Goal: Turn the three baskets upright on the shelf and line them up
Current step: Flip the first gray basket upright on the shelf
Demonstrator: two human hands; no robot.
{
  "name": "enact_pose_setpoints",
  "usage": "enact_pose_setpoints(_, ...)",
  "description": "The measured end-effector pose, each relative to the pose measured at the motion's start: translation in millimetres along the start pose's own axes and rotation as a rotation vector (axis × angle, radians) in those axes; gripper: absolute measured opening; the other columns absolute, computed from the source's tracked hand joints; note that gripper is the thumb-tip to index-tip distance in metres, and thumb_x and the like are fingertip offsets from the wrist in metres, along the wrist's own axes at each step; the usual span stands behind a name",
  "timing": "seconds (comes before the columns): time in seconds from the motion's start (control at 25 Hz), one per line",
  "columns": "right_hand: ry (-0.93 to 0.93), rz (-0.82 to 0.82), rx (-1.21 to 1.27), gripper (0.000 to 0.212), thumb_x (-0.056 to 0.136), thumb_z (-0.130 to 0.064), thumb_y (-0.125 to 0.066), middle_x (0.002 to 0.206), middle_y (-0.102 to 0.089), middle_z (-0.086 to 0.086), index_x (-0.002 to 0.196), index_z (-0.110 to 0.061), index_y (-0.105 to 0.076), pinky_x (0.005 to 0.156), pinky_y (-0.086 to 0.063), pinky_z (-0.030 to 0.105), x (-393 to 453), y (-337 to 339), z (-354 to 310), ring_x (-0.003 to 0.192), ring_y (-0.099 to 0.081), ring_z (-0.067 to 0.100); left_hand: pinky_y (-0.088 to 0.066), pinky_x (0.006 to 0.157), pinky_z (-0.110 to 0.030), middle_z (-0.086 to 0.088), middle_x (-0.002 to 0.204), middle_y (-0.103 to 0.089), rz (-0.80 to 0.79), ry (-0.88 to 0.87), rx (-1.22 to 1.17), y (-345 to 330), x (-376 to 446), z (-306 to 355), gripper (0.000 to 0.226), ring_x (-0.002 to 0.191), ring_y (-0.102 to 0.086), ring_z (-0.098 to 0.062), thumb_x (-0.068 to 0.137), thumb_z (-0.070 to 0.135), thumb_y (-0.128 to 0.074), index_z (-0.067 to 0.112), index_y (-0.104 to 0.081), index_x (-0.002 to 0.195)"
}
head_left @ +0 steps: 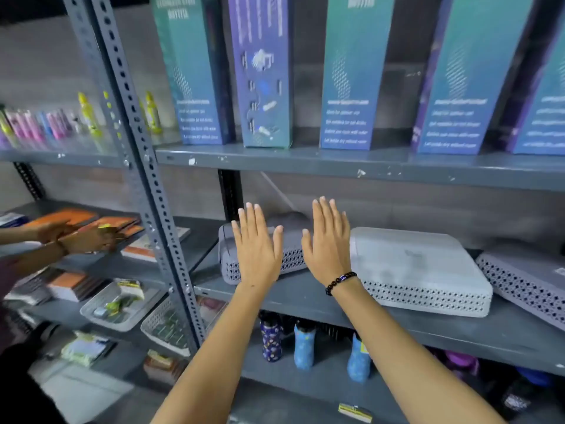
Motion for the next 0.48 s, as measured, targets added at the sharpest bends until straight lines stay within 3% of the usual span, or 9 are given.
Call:
enact_pose_setpoints(0.16, -0.055, -0.2, -0.018, 0.056, 0.089, -0.03, -0.033, 0.14, -0.051, 0.017, 0.135, -0.001, -0.047, 0.104, -0.041, 0.056, -7, -62, 12, 0.132, -0.047, 0.035, 0.0, 0.123, -0.043, -0.014, 0.161, -0.011, -0.099, 0.124, 0.082, -42, 4, -49, 0.079, 0.15, -0.003, -0.029, 0.09, 0.052, -0.01, 0.002, -0.013, 0.151)
enact_pose_setpoints(0.32, -0.097, -0.386, -0.011, 0.056, 0.096, -0.03, -0.039, 0.152, -0.034, 0.015, 0.145, -0.005, -0.031, 0.116, -0.022, 0.053, 0, -123, 29, 0.144, -0.026, 0.032, 0.002, 0.123, -0.043, -0.014, 0.162, -0.008, -0.188, 0.213, 0.113, -82, 23, -84, 0.071, 0.151, 0.0, -0.029, 0.098, 0.048, -0.021, 0.003, -0.01, 0.152)
enact_pose_setpoints(0.48, -0.249, -0.509, -0.012, 0.062, 0.097, -0.035, -0.039, 0.153, -0.028, 0.018, 0.147, -0.003, -0.021, 0.116, -0.018, 0.056, 22, -169, 45, 0.144, -0.02, 0.034, 0.0, 0.123, -0.043, -0.015, 0.161, -0.008, -0.253, 0.286, 0.164, -107, 50, -115, 0.07, 0.15, -0.001, -0.03, 0.099, 0.046, -0.025, 0.001, -0.009, 0.152)
Point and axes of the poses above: each hand's wrist, its own x-axis towards the middle knuckle, its own y-axis out of the back of the hand, z = x × y, the point moved 4 cm from there along x, towards the middle knuckle
